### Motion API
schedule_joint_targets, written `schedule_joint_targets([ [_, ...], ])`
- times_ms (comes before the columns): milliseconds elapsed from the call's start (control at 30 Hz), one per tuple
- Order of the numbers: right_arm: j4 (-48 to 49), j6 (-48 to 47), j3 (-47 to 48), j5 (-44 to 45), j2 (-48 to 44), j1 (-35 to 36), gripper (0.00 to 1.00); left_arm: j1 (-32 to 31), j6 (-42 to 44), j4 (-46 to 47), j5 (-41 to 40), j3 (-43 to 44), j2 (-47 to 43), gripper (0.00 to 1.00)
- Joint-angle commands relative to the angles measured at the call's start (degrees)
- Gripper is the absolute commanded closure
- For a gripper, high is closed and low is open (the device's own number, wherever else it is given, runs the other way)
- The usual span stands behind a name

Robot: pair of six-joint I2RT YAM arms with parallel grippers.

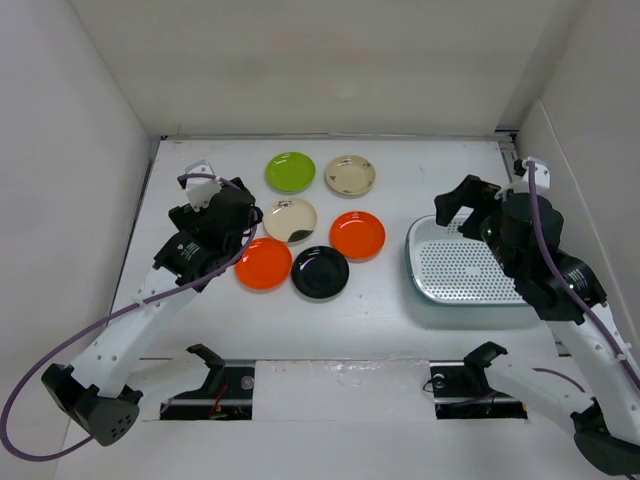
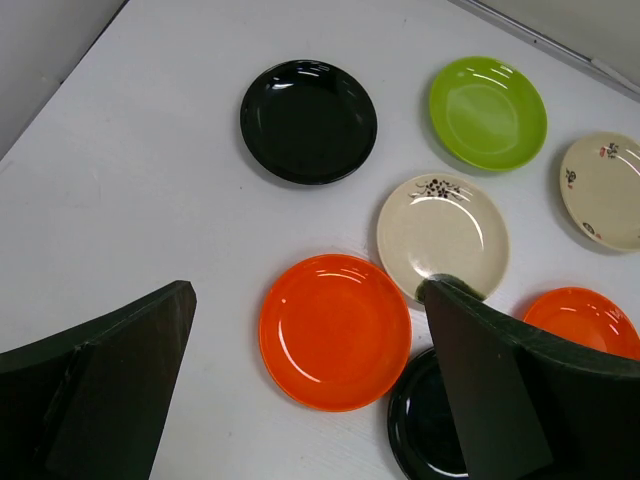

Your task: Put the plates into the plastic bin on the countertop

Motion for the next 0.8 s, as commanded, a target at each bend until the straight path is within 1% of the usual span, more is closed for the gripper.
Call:
schedule_joint_targets([
  [0,2.2,0.3,1.0,0.6,0.1,0.5,0.00,0.0,-2.1,-0.4,-1.2,2.5,-0.2,0.00],
  [100,4.1,1.0,1.0,-1.1,0.7,0.5,0.00,0.0,-2.1,-0.4,-0.6,2.5,0.3,0.00],
  [233,11.8,1.0,-1.4,-4.2,3.6,0.5,0.00,0.0,-2.1,-0.4,0.5,3.0,0.8,0.00],
  [333,12.7,1.0,-0.1,-6.7,10.5,0.5,0.00,0.0,-1.5,0.2,1.1,3.0,0.8,0.00],
  [367,14.9,1.0,0.6,-7.8,12.3,0.5,0.00,0.0,-1.5,0.2,1.1,3.0,1.3,0.00],
  [433,20.7,-4.9,-0.6,-11.5,16.6,0.5,0.00,0.0,-1.0,1.3,2.8,3.0,1.4,0.00],
  [467,22.7,-7.2,-0.6,-16.7,18.8,-0.5,0.00,0.0,-0.3,1.3,3.7,3.0,1.4,0.00],
  [500,23.2,-8.5,1.9,-19.0,21.6,-1.2,0.00,0.0,0.6,2.4,4.7,2.5,1.9,0.00],
  [533,22.5,-10.4,3.6,-21.4,27.7,-2.3,0.00,0.0,0.6,2.9,6.8,2.5,1.9,0.00],
  [567,21.7,-11.6,5.7,-28.0,31.0,-3.4,0.00,0.0,1.3,3.6,7.6,2.5,2.5,0.00],
  [600,21.1,-13.3,9.3,-32.1,34.2,-5.3,0.00,0.0,1.4,3.6,8.3,2.5,2.5,0.00],
  [633,22.2,-15.1,10.7,-35.6,40.2,-6.1,0.00,0.0,1.9,3.6,8.9,2.5,3.0,0.00],
  [667,22.2,-15.8,12.8,-38.2,43.5,-6.7,0.00,0.0,1.9,3.6,10.2,2.5,3.5,0.00],
  [700,21.0,-16.8,17.6,-43.6,46.5,-7.2,0.02,0.0,2.4,4.2,10.2,2.5,3.5,0.00],
  [733,21.0,-17.3,19.5,-45.8,49.6,-8.0,0.02,0.0,3.0,4.2,11.2,2.5,3.5,0.00],
  [767,20.5,-17.3,21.9,-47.4,55.5,-8.0,0.07,0.0,3.0,4.8,11.2,2.5,3.5,0.00],
])
